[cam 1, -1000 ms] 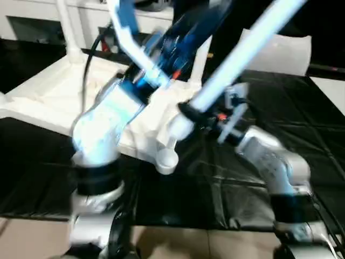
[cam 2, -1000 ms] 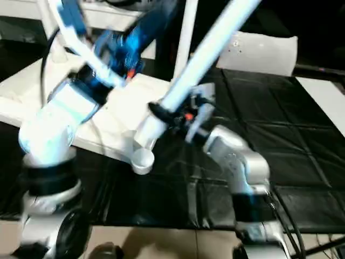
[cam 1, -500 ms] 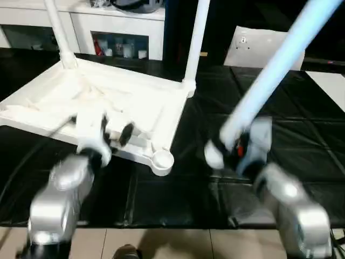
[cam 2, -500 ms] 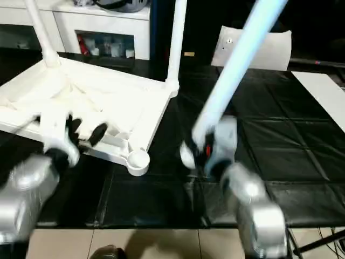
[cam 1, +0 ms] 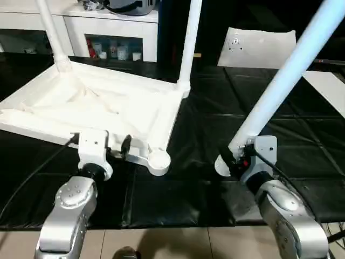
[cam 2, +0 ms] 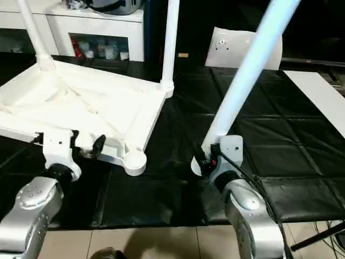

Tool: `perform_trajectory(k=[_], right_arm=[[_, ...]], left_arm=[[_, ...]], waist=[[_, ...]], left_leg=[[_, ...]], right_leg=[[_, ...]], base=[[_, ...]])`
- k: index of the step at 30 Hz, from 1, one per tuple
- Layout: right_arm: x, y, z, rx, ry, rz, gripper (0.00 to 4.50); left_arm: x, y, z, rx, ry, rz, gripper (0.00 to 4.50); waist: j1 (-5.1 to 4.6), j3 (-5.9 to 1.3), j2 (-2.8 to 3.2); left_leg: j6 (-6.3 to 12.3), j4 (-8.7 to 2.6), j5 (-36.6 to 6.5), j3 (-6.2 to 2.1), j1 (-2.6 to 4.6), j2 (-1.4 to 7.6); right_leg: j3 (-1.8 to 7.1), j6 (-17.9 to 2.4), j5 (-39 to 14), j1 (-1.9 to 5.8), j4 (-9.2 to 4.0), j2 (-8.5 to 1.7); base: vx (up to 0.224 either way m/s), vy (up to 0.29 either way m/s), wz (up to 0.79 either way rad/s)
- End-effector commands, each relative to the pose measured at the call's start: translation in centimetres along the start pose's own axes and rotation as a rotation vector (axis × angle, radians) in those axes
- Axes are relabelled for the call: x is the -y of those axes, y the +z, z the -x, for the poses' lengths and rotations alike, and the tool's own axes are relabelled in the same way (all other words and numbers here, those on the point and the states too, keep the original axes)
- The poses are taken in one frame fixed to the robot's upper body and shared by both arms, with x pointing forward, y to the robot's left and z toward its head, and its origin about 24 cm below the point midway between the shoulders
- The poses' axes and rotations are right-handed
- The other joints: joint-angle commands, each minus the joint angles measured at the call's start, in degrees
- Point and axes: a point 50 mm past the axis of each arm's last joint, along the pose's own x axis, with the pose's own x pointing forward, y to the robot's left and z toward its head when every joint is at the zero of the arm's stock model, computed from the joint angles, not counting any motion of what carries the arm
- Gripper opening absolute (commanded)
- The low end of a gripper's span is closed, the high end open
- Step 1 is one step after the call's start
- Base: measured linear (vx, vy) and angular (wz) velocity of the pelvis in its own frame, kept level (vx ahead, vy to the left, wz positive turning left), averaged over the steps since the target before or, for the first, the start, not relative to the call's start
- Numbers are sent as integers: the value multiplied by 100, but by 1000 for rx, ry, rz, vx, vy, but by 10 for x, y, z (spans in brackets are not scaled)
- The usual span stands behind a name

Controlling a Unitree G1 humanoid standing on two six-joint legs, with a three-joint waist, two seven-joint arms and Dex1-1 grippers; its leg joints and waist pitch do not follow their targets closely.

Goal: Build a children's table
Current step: Pick table leg

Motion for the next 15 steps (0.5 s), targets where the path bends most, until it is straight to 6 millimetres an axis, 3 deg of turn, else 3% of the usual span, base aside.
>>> perform_trajectory(k=[1,2,3,4,5,6,7,8,9,10,11,12,13,14,15], right_arm=[[-8,2,-3,10,59,6,188],[-8,2,-3,10,59,6,188],[-10,2,-3,10,71,11,188],[-11,2,-3,9,82,9,188],[-11,1,-3,8,85,5,188],[-10,1,-3,15,72,-14,188],[-8,1,-3,26,54,-22,188],[-4,1,-3,44,18,-48,188],[-1,1,-2,48,-4,-59,188],[0,1,-2,49,-18,-67,188],[2,0,-2,41,-31,-66,188],[3,-1,-1,38,-34,-62,188],[4,-2,0,33,-43,-55,188],[5,-2,0,34,-48,-54,188],[5,-2,0,34,-48,-54,188]], left_arm=[[3,2,0,0,1,79,387],[3,2,0,0,1,79,387],[2,2,0,-4,16,78,387],[2,3,0,5,23,90,387],[2,3,1,10,20,91,387],[2,4,1,17,12,74,387],[2,4,1,21,12,72,387],[1,5,1,18,22,61,387],[0,5,0,21,23,60,387],[0,5,0,23,23,59,387],[-1,6,-1,16,21,44,387],[-1,6,-1,15,21,44,387],[-2,7,-2,17,21,46,387],[-2,8,-3,17,21,44,387],[-2,8,-3,17,21,44,387]], waist=[[-133,-314,303],[-174,-313,338],[-196,-292,327],[-164,-285,313],[-79,-255,93],[-8,-222,-133],[117,-221,-155],[87,-188,-183],[247,-169,-207],[381,-173,-234],[470,-251,-173],[472,-244,-190],[469,-294,-15],[375,-370,176],[375,-370,176]], left_leg=[[166,-864,-3142,-892,224,536],[193,-928,-3344,-1112,311,590],[352,-1025,-3464,-1453,400,602],[358,-1052,-3574,-1503,369,547],[387,-849,-3266,-1108,-78,-209],[366,-312,-2665,-840,-179,-495],[200,874,-1124,-364,99,-381],[184,995,-827,-326,-166,-291],[182,791,-752,-166,-174,-303],[334,626,-943,-190,-82,-178],[466,466,-923,-197,36,-66],[528,331,-758,-171,68,-61],[573,-53,-110,-153,168,93],[754,-240,256,-377,459,580],[754,-240,256,-377,459,580]], right_leg=[[-12,-1065,-748,161,-36,-82],[5,-1080,-840,107,161,11],[135,-1141,-1156,-10,406,75],[207,-1187,-1199,-57,497,98],[608,-1413,-1276,108,-11,-211],[735,-1283,-1994,18,-547,-700],[590,-649,-3853,-77,-1182,-1348],[600,-67,-4027,88,-1081,-1432],[1105,382,-3842,233,-888,-963],[1180,375,-3157,405,-748,-1061],[1177,-12,-2348,466,-680,-1057],[1057,-215,-1817,512,-644,-905],[642,-490,-776,474,-529,-585],[400,-491,66,276,-295,-367],[400,-491,66,276,-295,-367]], base=[[13,-30,28],[16,-57,51],[6,-102,54],[9,-207,90],[6,-180,68],[-51,-208,67],[-55,-183,42],[-55,-183,42],[6,-153,20],[3,-119,17],[3,-119,17],[-6,-66,9],[0,0,0],[0,0,0],[0,0,0]])
